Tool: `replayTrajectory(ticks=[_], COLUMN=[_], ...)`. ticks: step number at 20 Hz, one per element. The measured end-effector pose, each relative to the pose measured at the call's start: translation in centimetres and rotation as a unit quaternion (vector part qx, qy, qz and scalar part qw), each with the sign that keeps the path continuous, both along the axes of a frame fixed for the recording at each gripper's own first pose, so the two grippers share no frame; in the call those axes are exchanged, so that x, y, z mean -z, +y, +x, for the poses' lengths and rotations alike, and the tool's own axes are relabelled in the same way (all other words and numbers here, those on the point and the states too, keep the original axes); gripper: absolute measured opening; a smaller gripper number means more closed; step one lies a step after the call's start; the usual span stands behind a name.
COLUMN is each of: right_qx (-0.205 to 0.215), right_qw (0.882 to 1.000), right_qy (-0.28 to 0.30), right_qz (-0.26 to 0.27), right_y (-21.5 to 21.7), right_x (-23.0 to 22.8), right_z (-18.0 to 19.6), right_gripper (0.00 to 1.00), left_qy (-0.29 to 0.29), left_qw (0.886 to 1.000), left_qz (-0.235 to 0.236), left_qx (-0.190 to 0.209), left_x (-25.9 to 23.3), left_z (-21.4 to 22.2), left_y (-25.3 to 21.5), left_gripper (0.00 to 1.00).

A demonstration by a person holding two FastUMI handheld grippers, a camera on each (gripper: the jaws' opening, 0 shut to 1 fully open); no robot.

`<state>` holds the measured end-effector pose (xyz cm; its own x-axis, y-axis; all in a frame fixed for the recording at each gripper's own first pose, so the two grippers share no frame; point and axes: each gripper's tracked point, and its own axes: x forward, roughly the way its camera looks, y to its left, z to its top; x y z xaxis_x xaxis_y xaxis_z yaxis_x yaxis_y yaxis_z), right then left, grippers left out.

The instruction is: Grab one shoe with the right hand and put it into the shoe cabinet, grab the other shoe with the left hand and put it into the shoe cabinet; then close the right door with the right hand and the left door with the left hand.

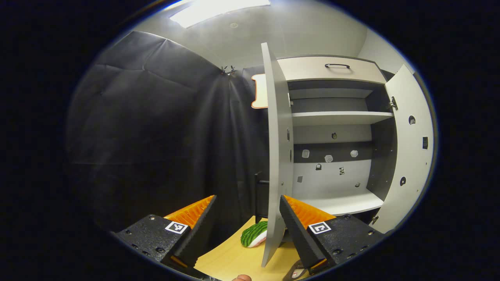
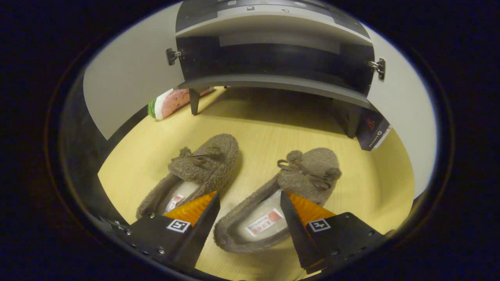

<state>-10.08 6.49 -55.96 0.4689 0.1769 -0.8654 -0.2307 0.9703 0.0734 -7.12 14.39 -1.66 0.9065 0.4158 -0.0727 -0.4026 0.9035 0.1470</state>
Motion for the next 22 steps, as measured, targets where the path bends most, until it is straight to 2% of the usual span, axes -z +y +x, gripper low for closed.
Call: replayTrajectory(ticks=[1,2,4,5,6,7,8,10,12,14,16,17,22], right_qx=[-0.003,-0.003,-0.004,-0.004,0.0,0.007,0.012,0.027,0.05,0.065,0.07,0.073,0.104], right_qw=[1.0,1.0,1.0,1.0,1.0,1.0,1.0,0.999,0.998,0.997,0.997,0.997,0.994], right_qy=[0.0,0.001,0.002,0.006,0.006,0.008,0.014,0.006,0.018,0.022,0.018,0.014,-0.01], right_qz=[-0.002,-0.004,-0.014,-0.016,-0.026,-0.027,-0.024,-0.042,-0.035,-0.033,-0.029,-0.026,0.014], right_y=[0.3,0.4,0.3,0.3,0.0,-0.3,-0.4,-1.8,-2.3,-2.5,-3.0,-3.4,-5.2], right_x=[0.5,0.7,1.1,1.2,1.4,1.2,1.0,0.6,0.5,0.6,-0.1,-0.6,-4.3], right_z=[0.1,0.2,0.4,0.3,0.4,0.5,0.4,1.1,0.9,0.8,0.6,0.5,0.9], right_gripper=[0.91,0.89,0.8,0.76,0.76,0.73,0.54,0.54,0.12,0.0,0.0,0.0,0.01], left_qy=[0.0,0.001,0.002,0.002,0.002,0.002,0.003,0.003,0.001,0.0,-0.001,-0.001,0.001], left_qw=[1.0,1.0,1.0,1.0,1.0,1.0,1.0,1.0,1.0,1.0,1.0,1.0,0.999], left_qz=[0.001,0.002,0.006,0.007,0.007,0.005,0.002,-0.002,-0.004,-0.004,-0.006,-0.006,-0.019], left_qx=[-0.006,-0.012,-0.021,-0.024,-0.025,-0.025,-0.023,-0.018,-0.012,-0.005,0.002,0.005,0.026], left_x=[0.0,-0.1,-0.2,-0.2,-0.2,-0.2,0.0,0.1,0.1,0.0,0.1,0.1,0.8], left_z=[-0.4,-0.7,-1.1,-1.4,-1.5,-1.5,-1.6,-1.5,-1.5,-1.4,-1.4,-1.4,-1.0], left_y=[0.3,0.6,1.0,1.1,1.1,1.1,0.9,0.5,0.1,-0.5,-1.0,-1.3,-2.8], left_gripper=[0.96,0.93,1.0,1.0,0.92,0.93,0.99,0.96,0.96,0.96,0.93,0.96,0.96])
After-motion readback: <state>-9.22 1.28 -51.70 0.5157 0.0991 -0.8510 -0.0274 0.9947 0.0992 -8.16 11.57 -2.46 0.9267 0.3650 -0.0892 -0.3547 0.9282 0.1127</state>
